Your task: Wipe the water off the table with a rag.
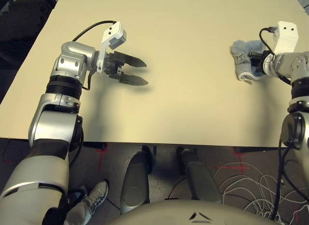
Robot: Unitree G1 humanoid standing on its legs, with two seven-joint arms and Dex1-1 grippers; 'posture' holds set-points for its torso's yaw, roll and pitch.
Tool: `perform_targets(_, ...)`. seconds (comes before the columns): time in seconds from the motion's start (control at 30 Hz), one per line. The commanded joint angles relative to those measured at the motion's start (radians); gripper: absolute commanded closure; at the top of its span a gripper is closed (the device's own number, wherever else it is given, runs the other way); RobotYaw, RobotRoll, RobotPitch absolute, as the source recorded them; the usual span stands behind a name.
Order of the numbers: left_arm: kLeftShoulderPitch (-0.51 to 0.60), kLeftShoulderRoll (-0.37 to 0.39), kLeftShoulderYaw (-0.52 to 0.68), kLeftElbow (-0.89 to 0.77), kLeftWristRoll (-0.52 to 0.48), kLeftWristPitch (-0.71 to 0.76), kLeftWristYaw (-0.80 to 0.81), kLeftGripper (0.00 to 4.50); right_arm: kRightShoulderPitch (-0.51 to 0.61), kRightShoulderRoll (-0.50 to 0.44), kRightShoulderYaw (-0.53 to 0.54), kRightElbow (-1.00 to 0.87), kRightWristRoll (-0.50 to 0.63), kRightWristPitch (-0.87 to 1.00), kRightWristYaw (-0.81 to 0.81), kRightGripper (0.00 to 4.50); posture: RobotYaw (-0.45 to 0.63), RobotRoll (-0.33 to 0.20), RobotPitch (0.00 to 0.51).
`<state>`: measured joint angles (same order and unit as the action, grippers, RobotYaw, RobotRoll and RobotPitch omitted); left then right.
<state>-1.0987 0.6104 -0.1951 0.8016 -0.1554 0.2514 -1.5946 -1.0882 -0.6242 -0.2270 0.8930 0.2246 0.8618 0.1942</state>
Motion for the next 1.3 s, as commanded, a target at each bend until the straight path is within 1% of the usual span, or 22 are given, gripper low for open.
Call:
perform_targets(0.03, 0.013, 0.005, 0.011, -0.001, 0.010, -0.002, 0.002, 0.00, -0.001, -0.017, 0.017, 0.039, -0.034, -0.028, 0.017, 3.73, -0.17, 0.000, 0.271)
perform_targets(0.07, 0.013, 0.005, 0.013, -0.004, 0.008, 0.001, 0.005, 0.00, 0.002, -0.020, 0.031, 0.035, -0.045, -0.042, 0.031, 3.47, -0.17, 0.000, 0.270)
perform_targets(0.17, 0.018, 0.009, 0.029, -0.021, -0.002, 0.016, 0.021, 0.00, 0.006, -0.037, 0.036, 0.016, -0.055, -0.072, 0.069, 2.38, -0.16, 0.000, 0.266)
perform_targets(0.2, 0.019, 0.010, 0.041, -0.027, -0.008, 0.025, 0.031, 0.00, 0.007, -0.048, 0.056, -0.002, -0.069, -0.100, 0.105, 2.08, -0.15, 0.000, 0.266)
perform_targets(0.23, 0.020, 0.010, 0.054, -0.031, -0.014, 0.032, 0.044, 0.00, 0.006, -0.057, 0.071, -0.017, -0.079, -0.126, 0.133, 1.67, -0.15, 0.000, 0.264)
perform_targets(0.33, 0.015, -0.005, 0.116, -0.025, -0.036, 0.042, 0.138, 0.00, -0.016, -0.071, 0.068, -0.036, -0.081, -0.243, 0.179, 0.57, -0.14, 0.000, 0.254)
perform_targets(0.4, 0.015, -0.023, 0.164, -0.016, -0.048, 0.032, 0.228, 0.00, -0.017, -0.068, 0.047, -0.021, -0.076, -0.341, 0.189, 0.04, -0.13, 0.000, 0.251)
perform_targets(0.5, 0.015, -0.066, 0.226, 0.017, -0.046, -0.028, 0.392, 0.00, -0.006, -0.056, 0.025, 0.044, -0.072, -0.512, 0.198, 0.04, -0.12, 0.000, 0.246)
perform_targets(0.67, 0.004, -0.140, 0.356, 0.158, -0.036, -0.242, 0.789, 0.00, 0.010, -0.024, -0.004, 0.228, -0.084, -0.834, 0.167, 0.04, -0.08, 0.000, 0.245)
perform_targets(0.73, 0.004, -0.155, 0.394, 0.219, -0.033, -0.324, 0.921, 0.00, 0.008, -0.018, -0.001, 0.294, -0.098, -0.926, 0.149, 0.04, -0.07, 0.000, 0.247)
perform_targets(0.83, 0.006, -0.164, 0.424, 0.307, -0.016, -0.434, 1.081, 0.00, 0.000, -0.013, -0.005, 0.363, -0.107, -0.999, 0.126, 0.04, -0.06, 0.000, 0.249)
perform_targets(0.93, 0.008, -0.166, 0.417, 0.369, 0.017, -0.513, 1.184, 0.00, 0.003, -0.019, -0.013, 0.404, -0.109, -1.034, 0.093, 0.04, -0.05, 0.000, 0.256)
perform_targets(1.03, 0.009, -0.169, 0.405, 0.416, 0.049, -0.554, 1.256, 0.00, 0.012, -0.029, -0.016, 0.424, -0.115, -1.047, 0.079, 0.04, -0.06, 0.000, 0.256)
perform_targets(1.3, 0.014, -0.177, 0.423, 0.461, 0.052, -0.561, 1.338, 0.00, 0.054, -0.054, -0.026, 0.434, -0.141, -1.067, 0.073, 0.04, -0.10, 0.000, 0.252)
